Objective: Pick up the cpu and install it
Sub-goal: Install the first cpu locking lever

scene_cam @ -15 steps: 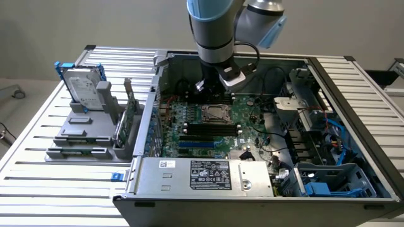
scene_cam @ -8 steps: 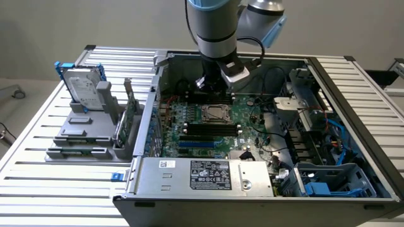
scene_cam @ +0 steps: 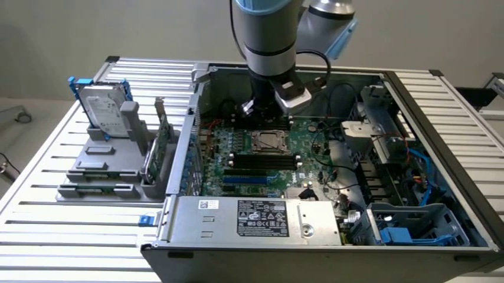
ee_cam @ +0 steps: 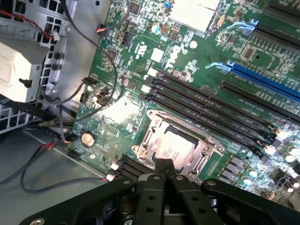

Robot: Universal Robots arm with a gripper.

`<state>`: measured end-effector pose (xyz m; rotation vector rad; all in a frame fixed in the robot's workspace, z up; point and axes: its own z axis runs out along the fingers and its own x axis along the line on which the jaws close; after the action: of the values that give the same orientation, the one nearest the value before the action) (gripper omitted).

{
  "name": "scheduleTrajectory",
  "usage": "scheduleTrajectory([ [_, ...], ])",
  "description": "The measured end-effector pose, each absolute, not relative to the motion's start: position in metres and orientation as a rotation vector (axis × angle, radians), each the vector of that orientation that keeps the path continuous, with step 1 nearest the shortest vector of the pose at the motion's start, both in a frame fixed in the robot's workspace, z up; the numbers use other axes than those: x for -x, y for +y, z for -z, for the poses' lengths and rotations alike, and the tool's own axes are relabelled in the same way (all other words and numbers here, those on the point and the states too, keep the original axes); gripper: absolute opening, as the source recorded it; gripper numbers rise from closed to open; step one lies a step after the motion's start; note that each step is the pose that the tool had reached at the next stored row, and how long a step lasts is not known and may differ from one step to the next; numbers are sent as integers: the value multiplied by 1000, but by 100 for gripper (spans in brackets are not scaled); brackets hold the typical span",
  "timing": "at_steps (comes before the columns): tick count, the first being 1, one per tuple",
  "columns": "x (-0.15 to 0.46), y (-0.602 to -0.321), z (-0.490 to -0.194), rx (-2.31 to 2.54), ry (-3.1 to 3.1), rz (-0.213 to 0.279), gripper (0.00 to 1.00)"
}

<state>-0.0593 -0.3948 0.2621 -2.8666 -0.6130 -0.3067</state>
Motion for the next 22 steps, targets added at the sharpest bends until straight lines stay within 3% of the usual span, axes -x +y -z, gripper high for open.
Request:
scheduleTrajectory([
  [22,76,-419,-257,2883,-603,160,11],
])
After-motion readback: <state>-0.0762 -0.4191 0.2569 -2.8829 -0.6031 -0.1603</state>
